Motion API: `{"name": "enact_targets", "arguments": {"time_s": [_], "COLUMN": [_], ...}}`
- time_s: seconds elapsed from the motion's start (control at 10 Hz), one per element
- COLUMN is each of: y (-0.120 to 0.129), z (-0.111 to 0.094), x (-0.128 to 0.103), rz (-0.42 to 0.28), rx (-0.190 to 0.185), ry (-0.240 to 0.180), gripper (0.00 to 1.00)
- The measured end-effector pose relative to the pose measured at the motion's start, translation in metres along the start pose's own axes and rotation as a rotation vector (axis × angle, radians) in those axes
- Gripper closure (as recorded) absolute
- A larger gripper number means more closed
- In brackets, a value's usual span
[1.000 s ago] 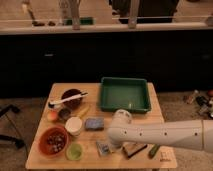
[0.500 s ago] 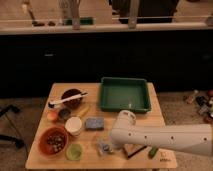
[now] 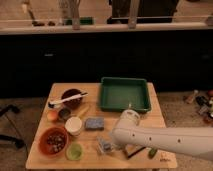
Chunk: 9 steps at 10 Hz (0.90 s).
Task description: Place towel in tray
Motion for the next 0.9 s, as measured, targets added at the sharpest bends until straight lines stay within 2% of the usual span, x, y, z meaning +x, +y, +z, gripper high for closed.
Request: {"name": "enact_targets", "arguments": {"time_s": [0.1,0.2,0.4,0.5,0.7,0.9], "y": [-0.001,-0.002,-0.001,-0.003,-0.004,-0.009], "z": [-0.005,-0.007,-0.014,-0.02,-0.04,-0.041], "x": [-0.002,-0.002,0.005,0.007,0.017,0.012], "rz": [-0.002,-0.006,-0.004,-0.006,0.003,0.0], "rx": [0.005,0.017,0.048,0.053,0.063,0.084], "ry": [-0.003,-0.008,-0.002,0.0,0.008,0.003], "gripper": [0.82,0.83,0.97,0.99,0.99,0.93]}}
